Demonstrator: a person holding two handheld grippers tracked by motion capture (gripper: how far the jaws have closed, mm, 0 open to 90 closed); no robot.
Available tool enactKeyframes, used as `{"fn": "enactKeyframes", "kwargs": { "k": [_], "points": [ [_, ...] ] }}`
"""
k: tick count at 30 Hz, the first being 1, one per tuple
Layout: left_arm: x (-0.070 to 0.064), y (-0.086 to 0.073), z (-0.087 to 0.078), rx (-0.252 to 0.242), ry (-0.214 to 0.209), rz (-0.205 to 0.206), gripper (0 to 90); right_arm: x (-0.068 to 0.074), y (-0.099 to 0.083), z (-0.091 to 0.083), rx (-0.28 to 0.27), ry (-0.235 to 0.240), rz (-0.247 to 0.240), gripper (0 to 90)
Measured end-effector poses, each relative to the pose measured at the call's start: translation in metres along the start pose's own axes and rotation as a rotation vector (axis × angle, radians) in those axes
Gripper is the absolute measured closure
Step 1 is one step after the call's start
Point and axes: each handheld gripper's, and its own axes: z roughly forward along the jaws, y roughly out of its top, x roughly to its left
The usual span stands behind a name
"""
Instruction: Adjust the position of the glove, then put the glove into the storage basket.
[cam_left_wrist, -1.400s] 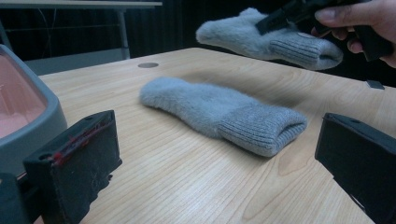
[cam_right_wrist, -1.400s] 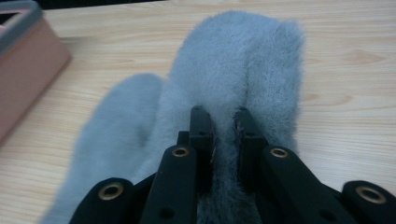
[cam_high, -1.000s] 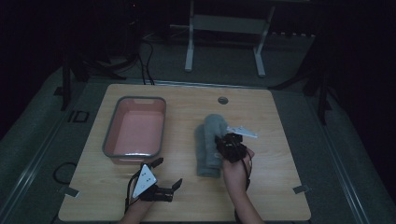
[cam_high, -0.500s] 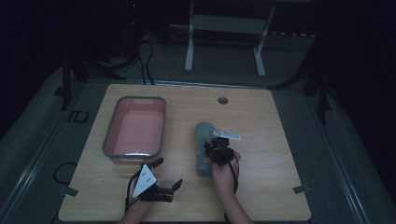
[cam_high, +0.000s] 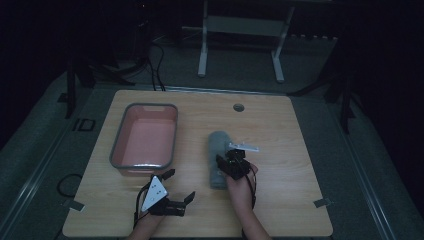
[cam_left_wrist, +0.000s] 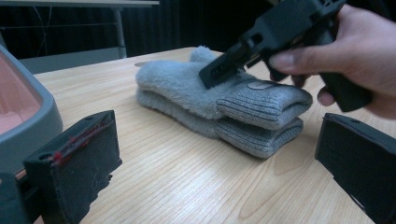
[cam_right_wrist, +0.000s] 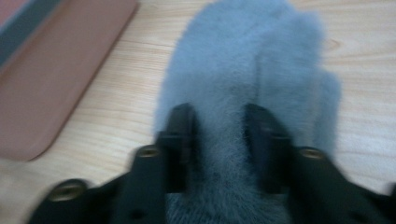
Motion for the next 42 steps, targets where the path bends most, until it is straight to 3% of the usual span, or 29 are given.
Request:
{"fn": "enactKeyframes", "kwargs": {
  "k": [2,8,10,12,14,17,19,21,24,25,26,28,29,30,31,32,33,35,37,40,42],
  "points": [
    [0.0,0.0,0.0,0.001,0.003,-0.001,0.3,-0.003,0.004,-0.006,-0.006,0.025,-0.031,47.9],
    [0.001,0.001,0.002,0.018,-0.003,-0.013,0.3,-0.022,0.019,-0.036,-0.06,0.082,-0.047,39.5],
    [0.0,0.002,0.004,0.061,0.005,-0.021,0.3,-0.031,0.024,-0.047,-0.111,0.111,-0.08,29.4],
    [0.001,0.005,0.006,0.123,0.023,-0.055,0.3,-0.04,0.027,-0.055,-0.115,0.185,-0.115,13.5],
    [0.002,0.011,0.009,0.147,0.01,-0.1,0.3,-0.046,0.029,-0.059,-0.127,0.196,-0.138,16.3],
    [0.004,0.029,0.016,0.179,-0.002,-0.171,0.3,-0.056,0.027,-0.059,-0.081,0.225,-0.189,14.0],
    [0.004,0.043,0.024,0.2,-0.012,-0.193,0.4,-0.063,0.025,-0.058,-0.075,0.243,-0.193,13.9],
    [0.001,0.059,0.035,0.217,-0.026,-0.181,3.1,-0.07,0.023,-0.058,-0.085,0.255,-0.191,13.9],
    [-0.006,0.081,0.054,0.252,-0.021,-0.106,6.0,-0.079,0.022,-0.058,-0.086,0.277,-0.15,13.7],
    [-0.006,0.081,0.054,0.252,-0.021,-0.106,7.1,-0.079,0.022,-0.058,-0.086,0.277,-0.15,13.7],
    [-0.006,0.092,0.068,0.28,-0.03,-0.081,7.1,-0.079,0.022,-0.057,-0.073,0.263,-0.155,11.7],
    [0.0,0.099,0.084,0.332,-0.029,-0.09,11.9,-0.075,0.02,-0.052,-0.033,0.246,-0.165,11.0],
    [0.003,0.101,0.093,0.379,0.006,-0.073,15.5,-0.075,0.019,-0.048,-0.024,0.257,-0.167,14.0],
    [0.006,0.103,0.101,0.419,0.028,-0.057,17.3,-0.075,0.019,-0.044,-0.008,0.245,-0.153,17.2],
    [0.006,0.103,0.101,0.419,0.028,-0.057,19.5,-0.075,0.019,-0.044,-0.008,0.245,-0.153,17.2],
    [0.013,0.102,0.115,0.471,0.06,-0.087,19.5,-0.075,0.02,-0.04,0.002,0.232,-0.134,22.6],
    [0.015,0.101,0.121,0.487,0.075,-0.105,24.4,-0.076,0.02,-0.033,0.015,0.229,-0.114,36.3],
    [0.02,0.096,0.133,0.532,0.091,-0.127,24.5,-0.074,0.021,-0.025,0.023,0.234,-0.102,42.1],
    [0.025,0.089,0.144,0.576,0.102,-0.14,24.5,-0.071,0.02,-0.016,0.037,0.205,-0.122,42.6],
    [0.029,0.079,0.155,0.622,0.112,-0.121,24.5,-0.072,0.017,-0.004,0.085,0.2,-0.107,42.8],
    [0.032,0.073,0.16,0.627,0.096,-0.145,24.5,-0.077,0.012,0.003,0.121,0.21,-0.08,41.0]
  ]
}}
